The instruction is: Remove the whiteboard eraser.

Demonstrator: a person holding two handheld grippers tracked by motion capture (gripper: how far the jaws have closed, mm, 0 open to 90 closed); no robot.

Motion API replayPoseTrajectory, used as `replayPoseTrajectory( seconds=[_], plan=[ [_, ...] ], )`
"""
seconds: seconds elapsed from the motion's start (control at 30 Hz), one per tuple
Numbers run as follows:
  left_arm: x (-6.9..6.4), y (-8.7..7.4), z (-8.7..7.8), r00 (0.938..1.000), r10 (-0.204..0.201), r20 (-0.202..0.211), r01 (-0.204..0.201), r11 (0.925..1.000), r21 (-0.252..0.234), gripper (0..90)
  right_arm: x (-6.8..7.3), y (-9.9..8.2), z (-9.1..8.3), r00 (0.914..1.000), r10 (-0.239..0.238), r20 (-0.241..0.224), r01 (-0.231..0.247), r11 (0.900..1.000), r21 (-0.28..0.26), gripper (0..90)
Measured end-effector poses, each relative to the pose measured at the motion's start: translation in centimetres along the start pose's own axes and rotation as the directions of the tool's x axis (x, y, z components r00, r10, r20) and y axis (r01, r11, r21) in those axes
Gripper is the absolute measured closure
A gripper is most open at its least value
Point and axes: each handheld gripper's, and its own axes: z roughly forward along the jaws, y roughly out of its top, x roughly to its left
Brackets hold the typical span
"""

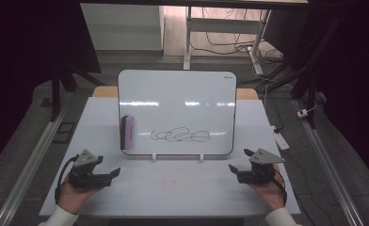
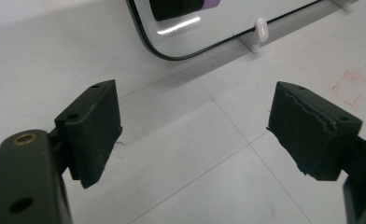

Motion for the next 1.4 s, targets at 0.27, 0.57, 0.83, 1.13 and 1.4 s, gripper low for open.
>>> replayPoseTrajectory(
  seconds=[0.27,0.57,0.83,1.13,1.4],
  plan=[
    [-0.2,0.6,-0.4,1.0000,0.000,-0.007,0.000,1.0000,-0.007,18.7,-0.1,0.1,-0.2,1.0000,0.007,0.005,-0.007,0.9999,-0.014,15.9],
    [-0.7,4.3,-1.8,0.9994,0.033,-0.008,-0.033,0.9980,-0.054,19.0,0.0,0.2,-0.3,1.0000,0.008,0.001,-0.008,0.9995,-0.029,16.4],
    [-0.4,7.6,-0.7,0.9987,0.033,-0.040,-0.035,0.9983,-0.048,20.5,0.0,0.3,-0.4,0.9999,0.011,0.005,-0.011,0.9992,-0.039,16.8],
    [0.2,10.3,1.7,0.9978,0.022,-0.063,-0.025,0.9984,-0.051,25.8,0.1,0.2,-0.3,0.9999,0.009,0.010,-0.008,0.9994,-0.033,17.0],
    [0.4,11.6,3.3,0.9945,-0.015,-0.103,0.006,0.9961,-0.088,38.6,0.2,0.1,-0.2,0.9999,0.005,0.014,-0.005,0.9997,-0.024,17.0]
  ],
)
